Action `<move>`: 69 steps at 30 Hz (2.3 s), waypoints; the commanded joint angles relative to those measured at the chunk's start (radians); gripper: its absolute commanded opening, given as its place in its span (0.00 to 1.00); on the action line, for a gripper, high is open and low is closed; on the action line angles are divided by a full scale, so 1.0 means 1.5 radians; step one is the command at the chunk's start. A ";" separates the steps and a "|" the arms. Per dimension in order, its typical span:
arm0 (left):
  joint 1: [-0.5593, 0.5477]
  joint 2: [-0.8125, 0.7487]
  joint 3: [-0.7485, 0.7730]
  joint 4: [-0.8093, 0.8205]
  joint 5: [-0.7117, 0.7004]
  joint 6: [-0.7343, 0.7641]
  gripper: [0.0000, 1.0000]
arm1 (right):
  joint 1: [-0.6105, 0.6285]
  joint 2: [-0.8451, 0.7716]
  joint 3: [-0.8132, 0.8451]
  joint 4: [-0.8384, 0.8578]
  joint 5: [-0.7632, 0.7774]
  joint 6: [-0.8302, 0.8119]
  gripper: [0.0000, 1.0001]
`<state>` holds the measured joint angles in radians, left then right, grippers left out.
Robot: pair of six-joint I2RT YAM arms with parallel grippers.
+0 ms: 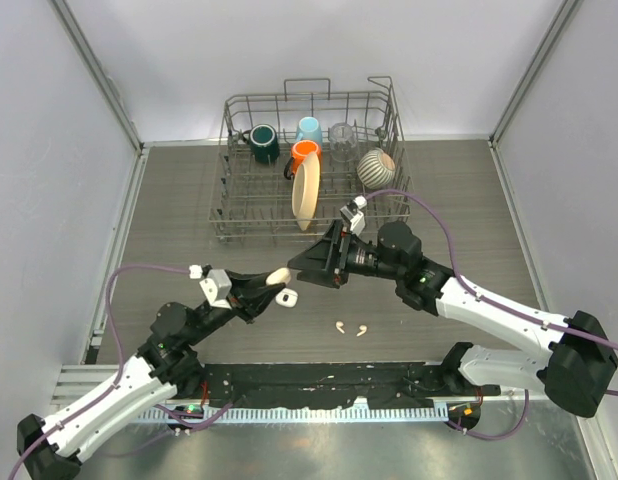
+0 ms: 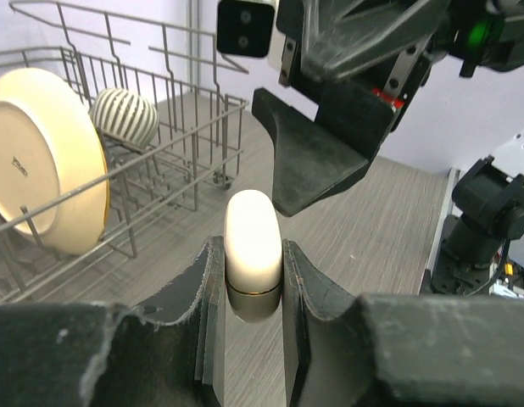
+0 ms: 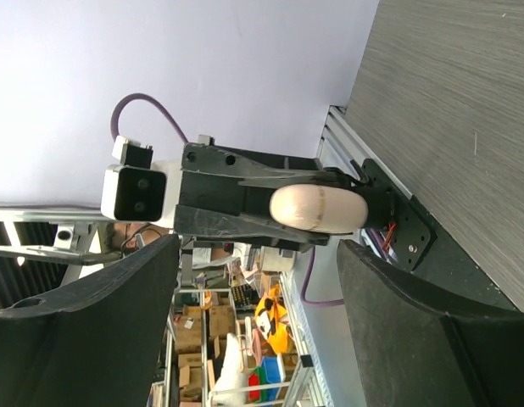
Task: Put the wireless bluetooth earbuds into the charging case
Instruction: Adjust the charging case.
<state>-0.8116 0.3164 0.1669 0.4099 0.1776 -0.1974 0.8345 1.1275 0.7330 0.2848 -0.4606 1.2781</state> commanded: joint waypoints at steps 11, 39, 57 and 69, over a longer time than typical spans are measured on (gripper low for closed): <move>-0.003 0.055 0.027 0.031 0.034 0.002 0.00 | 0.000 0.043 0.007 0.000 -0.041 -0.031 0.78; -0.003 0.098 0.009 0.116 0.042 -0.029 0.00 | 0.015 0.093 -0.018 0.113 -0.068 0.003 0.55; -0.003 0.078 0.009 0.092 0.062 -0.029 0.00 | 0.016 0.097 -0.016 0.123 -0.053 0.008 0.65; -0.002 0.088 0.008 0.104 0.058 -0.033 0.00 | 0.015 0.095 -0.023 0.134 -0.050 0.016 0.33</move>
<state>-0.8116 0.4404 0.1677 0.5194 0.2615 -0.2371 0.8536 1.2705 0.6968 0.4168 -0.5362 1.2945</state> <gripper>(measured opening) 0.272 0.547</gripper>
